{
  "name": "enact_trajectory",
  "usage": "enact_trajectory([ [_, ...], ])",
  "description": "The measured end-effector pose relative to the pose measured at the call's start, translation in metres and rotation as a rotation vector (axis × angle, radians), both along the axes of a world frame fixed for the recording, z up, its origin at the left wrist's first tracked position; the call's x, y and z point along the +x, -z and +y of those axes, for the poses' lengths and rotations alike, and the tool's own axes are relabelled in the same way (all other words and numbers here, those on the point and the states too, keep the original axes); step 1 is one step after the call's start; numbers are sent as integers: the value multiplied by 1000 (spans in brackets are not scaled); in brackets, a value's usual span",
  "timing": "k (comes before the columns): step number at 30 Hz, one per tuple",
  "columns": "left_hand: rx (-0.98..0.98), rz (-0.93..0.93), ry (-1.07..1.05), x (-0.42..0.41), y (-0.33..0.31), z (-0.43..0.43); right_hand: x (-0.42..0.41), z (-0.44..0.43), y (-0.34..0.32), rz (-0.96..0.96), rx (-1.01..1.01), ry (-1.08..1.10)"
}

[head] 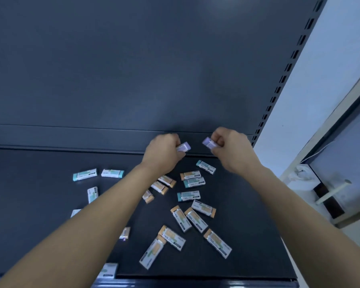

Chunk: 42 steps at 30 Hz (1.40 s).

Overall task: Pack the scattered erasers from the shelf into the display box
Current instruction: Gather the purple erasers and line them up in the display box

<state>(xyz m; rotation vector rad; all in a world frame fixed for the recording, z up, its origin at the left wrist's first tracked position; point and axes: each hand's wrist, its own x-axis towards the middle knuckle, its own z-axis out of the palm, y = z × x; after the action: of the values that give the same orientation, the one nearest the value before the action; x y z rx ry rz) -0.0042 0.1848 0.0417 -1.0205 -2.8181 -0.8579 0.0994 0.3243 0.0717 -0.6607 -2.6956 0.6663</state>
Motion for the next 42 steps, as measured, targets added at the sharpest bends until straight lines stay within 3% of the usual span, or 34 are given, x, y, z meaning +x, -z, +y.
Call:
enact_trajectory([
  [7,91,109,-124,-5,-35,-110,-38,-87,-25,91,41,-121],
  [17,148,323,-257,-30,-64,-368,-94,-328,-53,192,68,-344],
  [24,105,324,-348,-51,-74,-515,-129,-461,-59,174,81,-414],
  [31,101,271,-394,-79,-66,-591,-176,-532,-55,120,82,-485],
  [42,-65,147,-360,-162,-46,-623,-263,-568,-42,72,69,-586],
])
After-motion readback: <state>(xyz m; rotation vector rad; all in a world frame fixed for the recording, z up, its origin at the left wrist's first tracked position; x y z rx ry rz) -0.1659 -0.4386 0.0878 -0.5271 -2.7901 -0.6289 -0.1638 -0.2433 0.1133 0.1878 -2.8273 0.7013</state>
